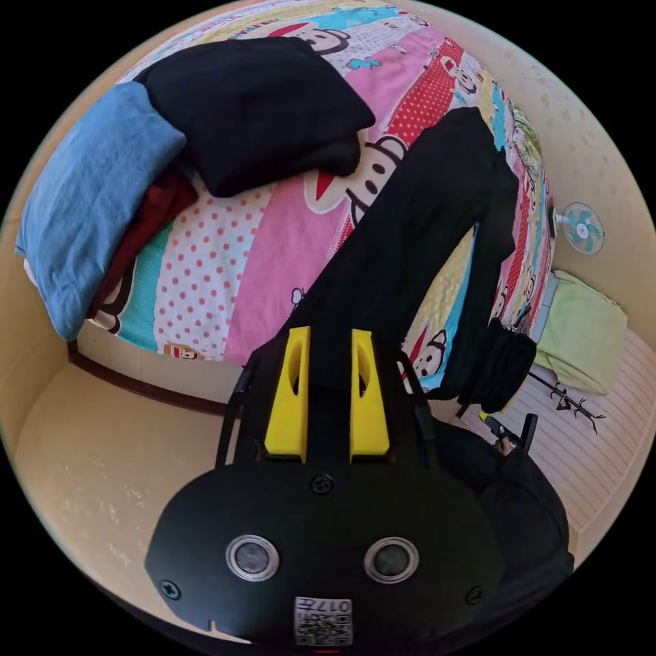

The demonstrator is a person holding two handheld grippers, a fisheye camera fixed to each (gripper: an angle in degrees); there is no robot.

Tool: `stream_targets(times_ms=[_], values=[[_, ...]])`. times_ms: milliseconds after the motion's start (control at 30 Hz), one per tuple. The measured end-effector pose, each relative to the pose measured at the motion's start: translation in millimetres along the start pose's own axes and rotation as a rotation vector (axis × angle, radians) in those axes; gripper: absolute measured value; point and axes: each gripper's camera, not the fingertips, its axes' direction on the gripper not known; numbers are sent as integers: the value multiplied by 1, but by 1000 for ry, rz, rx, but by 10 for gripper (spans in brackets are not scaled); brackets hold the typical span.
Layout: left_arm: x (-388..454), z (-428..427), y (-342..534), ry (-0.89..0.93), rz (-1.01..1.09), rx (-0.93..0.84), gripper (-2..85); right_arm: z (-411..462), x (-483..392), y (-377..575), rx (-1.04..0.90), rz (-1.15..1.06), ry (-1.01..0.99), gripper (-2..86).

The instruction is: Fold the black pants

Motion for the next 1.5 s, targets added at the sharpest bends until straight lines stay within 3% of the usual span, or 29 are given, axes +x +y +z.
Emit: stream_targets(times_ms=[167,367,467,633,800,1067,1267,1367,1500], values=[[-50,-6,-32,50,54,11,116,-28,4,1,16,104,13,2],[-107,24,-72,89,112,-100,131,-73,-34,-31,72,130,40,3],[-136,14,-75,97,130,-17,101,-82,-69,-50,88,107,24,3],[-169,7,-85,170,125,-17,56,-57,-161,-114,-44,-76,114,7],[-188,16,-92,434,132,-194,22,-20,-267,-185,-160,-279,129,19],[-187,-76,-79,435,344,-98,15,28,-452,-316,-149,-471,153,120],[-187,-122,-80,465,388,-28,14,123,-526,-378,-225,-504,553,160],[-188,-129,-83,474,385,-19,14,169,-517,-378,-318,-452,745,137],[-187,-134,-85,450,399,-25,16,176,-510,-353,-244,-518,893,60]])
